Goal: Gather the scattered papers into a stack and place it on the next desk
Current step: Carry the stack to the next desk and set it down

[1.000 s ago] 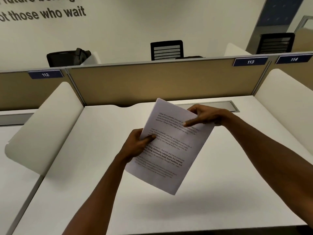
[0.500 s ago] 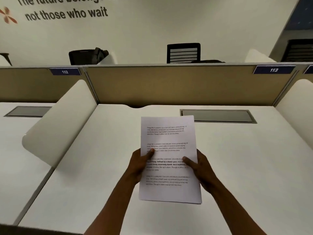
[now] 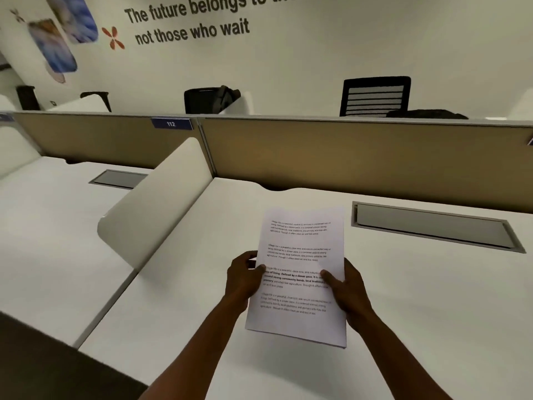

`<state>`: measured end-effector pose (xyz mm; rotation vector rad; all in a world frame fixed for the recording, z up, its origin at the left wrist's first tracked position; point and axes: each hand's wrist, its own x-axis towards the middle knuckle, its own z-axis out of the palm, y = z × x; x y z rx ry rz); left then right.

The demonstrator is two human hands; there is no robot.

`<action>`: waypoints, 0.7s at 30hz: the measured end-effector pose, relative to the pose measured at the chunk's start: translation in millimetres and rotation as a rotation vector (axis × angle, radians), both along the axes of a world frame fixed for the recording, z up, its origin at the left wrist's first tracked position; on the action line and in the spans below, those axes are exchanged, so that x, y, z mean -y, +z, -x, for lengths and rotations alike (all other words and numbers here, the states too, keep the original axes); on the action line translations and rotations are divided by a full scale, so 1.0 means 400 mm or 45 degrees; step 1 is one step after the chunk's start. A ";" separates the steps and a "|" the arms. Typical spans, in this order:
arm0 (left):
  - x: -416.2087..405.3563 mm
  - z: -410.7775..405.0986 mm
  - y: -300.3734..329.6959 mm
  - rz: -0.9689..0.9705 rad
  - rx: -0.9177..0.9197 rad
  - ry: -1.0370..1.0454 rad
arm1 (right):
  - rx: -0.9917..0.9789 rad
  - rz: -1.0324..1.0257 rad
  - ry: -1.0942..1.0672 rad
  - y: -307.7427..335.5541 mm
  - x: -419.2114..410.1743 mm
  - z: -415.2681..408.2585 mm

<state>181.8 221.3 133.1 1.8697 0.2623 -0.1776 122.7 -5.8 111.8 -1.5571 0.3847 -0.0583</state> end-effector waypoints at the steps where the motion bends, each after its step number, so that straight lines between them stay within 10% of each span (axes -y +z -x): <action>1: -0.014 -0.012 0.004 -0.027 0.027 0.023 | 0.004 -0.007 0.003 0.002 -0.017 -0.020; 21: -0.426 -0.658 -0.014 -0.344 0.236 0.154 | -0.092 0.137 -0.254 -0.023 -0.508 -0.684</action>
